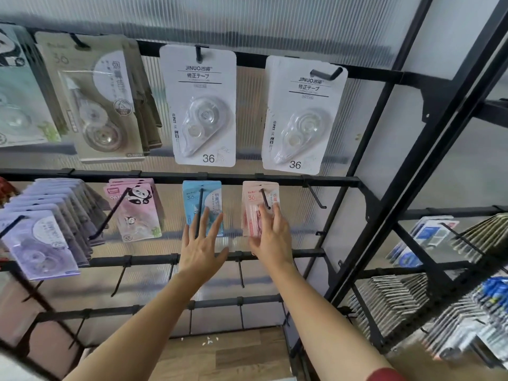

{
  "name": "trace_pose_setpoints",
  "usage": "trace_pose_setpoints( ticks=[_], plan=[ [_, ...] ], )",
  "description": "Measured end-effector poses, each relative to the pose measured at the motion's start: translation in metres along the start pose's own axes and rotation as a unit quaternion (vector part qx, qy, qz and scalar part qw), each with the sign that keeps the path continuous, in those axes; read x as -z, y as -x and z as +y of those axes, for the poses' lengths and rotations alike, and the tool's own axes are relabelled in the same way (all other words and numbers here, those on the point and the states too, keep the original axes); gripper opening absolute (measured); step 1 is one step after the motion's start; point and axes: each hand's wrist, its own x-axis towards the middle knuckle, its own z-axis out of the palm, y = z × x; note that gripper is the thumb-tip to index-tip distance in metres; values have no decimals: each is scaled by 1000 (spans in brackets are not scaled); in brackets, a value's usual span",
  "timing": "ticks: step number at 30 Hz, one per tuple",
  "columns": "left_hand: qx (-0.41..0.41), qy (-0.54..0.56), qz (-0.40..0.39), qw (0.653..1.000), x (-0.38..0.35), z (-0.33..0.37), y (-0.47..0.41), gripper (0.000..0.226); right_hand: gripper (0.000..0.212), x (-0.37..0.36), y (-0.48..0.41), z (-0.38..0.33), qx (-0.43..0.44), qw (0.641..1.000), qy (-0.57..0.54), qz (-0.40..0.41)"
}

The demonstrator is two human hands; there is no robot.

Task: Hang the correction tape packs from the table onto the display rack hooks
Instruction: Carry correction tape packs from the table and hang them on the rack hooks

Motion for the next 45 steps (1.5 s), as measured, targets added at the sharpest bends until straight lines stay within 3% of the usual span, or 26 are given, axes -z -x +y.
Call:
trace_pose_setpoints(
  ticks=[8,13,17,29,38,45],
  plan=[
    [4,12,9,1000,-1,-14,-7,85,95,-19,-18,2,5,999,-48,24],
    [5,-3,11,1000,3,-13,-1,83,87,-10,-13,10,2,999,-9,-37],
    [2,-4,-13,1000,4,-15,14,84,90,0,10,2,9,1000,-3,-1],
    [-18,3,-76,997,-9,-21,137,86,72,15,167,-11,-42,981,89,-168],
    [35,-13,-106,994,-22,-8,246,81,72,23,276,-6,-30,966,100,-236],
    [96,39,-100,990,-30,8,365,79,71,55,377,-11,-23,951,94,-293]
  ],
)
